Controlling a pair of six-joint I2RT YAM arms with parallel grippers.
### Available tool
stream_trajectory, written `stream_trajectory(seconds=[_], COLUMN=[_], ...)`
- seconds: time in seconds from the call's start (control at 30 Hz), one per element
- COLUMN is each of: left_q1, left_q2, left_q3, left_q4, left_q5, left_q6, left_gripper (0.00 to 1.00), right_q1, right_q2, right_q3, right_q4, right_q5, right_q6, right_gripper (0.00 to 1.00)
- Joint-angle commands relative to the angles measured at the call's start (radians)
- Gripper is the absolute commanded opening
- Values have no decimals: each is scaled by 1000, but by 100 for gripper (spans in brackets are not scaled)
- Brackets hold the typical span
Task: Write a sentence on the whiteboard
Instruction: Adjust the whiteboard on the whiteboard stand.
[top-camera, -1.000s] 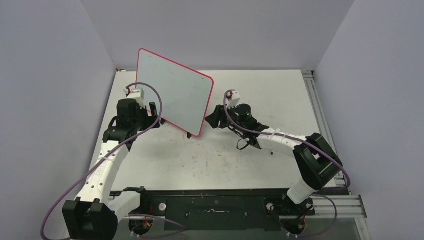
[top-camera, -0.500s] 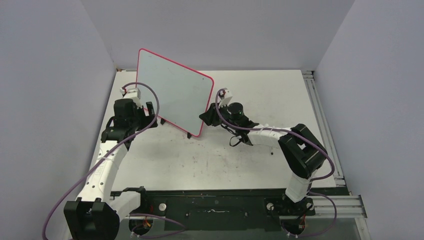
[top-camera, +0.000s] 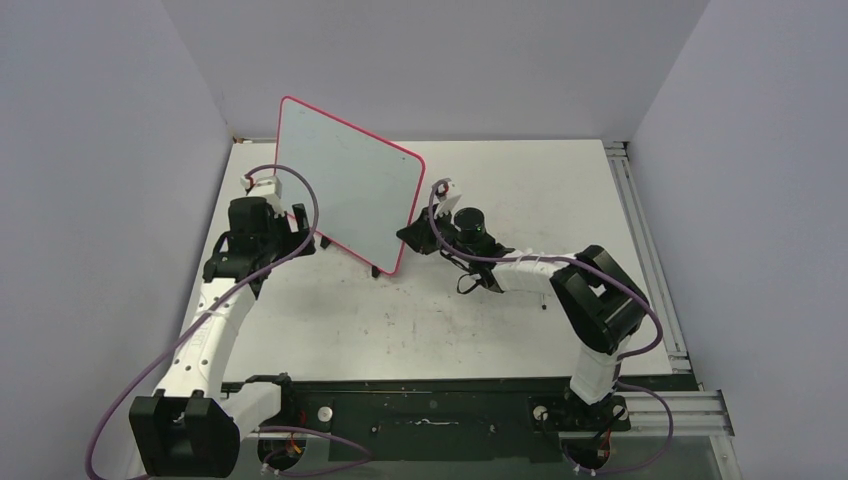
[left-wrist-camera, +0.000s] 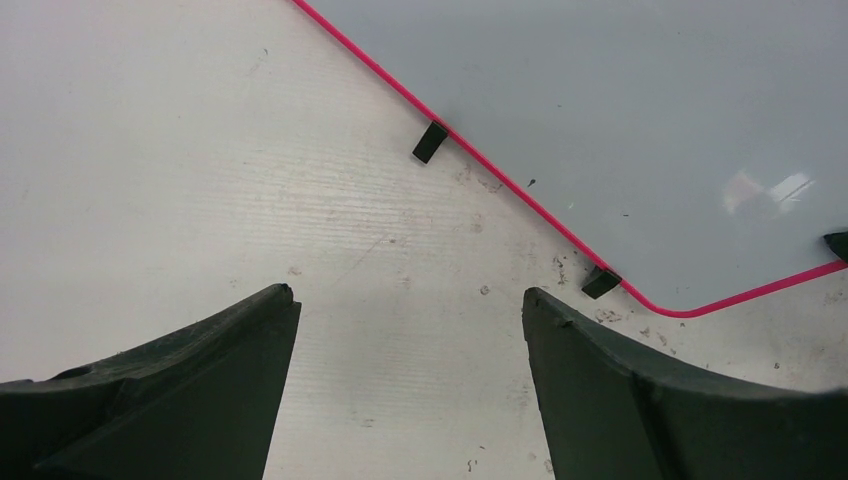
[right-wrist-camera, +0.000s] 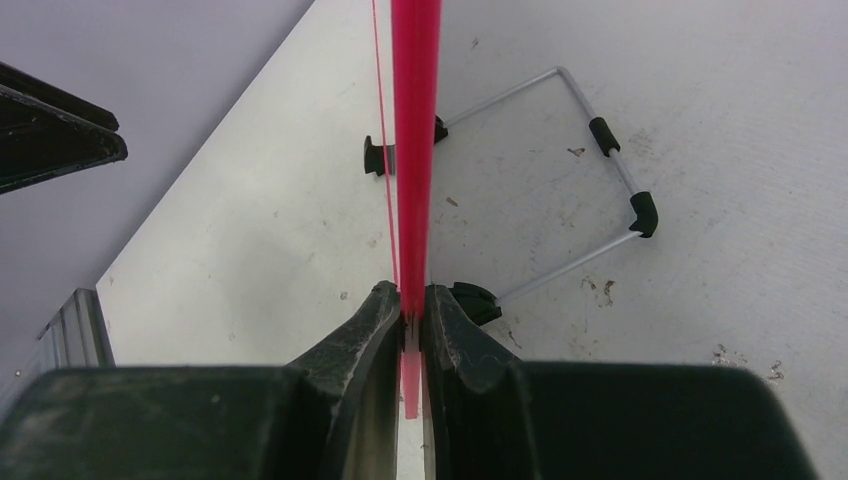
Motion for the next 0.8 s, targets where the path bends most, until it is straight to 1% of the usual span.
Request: stream_trajectory(seconds=[0.0, 0.53, 0.7, 0.73, 0.77], left_q1=[9, 10, 10, 9, 10], left_q2=[5, 44, 69, 73, 80], left_q3=[21, 21, 24, 24, 25], left_q4=[21, 21, 20, 20, 22], left_q5=[14, 17, 17, 39, 48], left_q6=[2, 12, 15, 15, 15], left_gripper=[81, 81, 81, 81, 81], right_q1=[0, -22, -24, -25, -24], right_q2=[-55, -191, -220, -221, -222], right_q3=[-49, -243, -277, -277, -276], right_q4=[77, 105, 106, 106, 105], right_q5=[23, 46, 58, 59, 59], right_q6=[-19, -17, -17, -19, -20], right_gripper=[5, 5, 5, 5, 7])
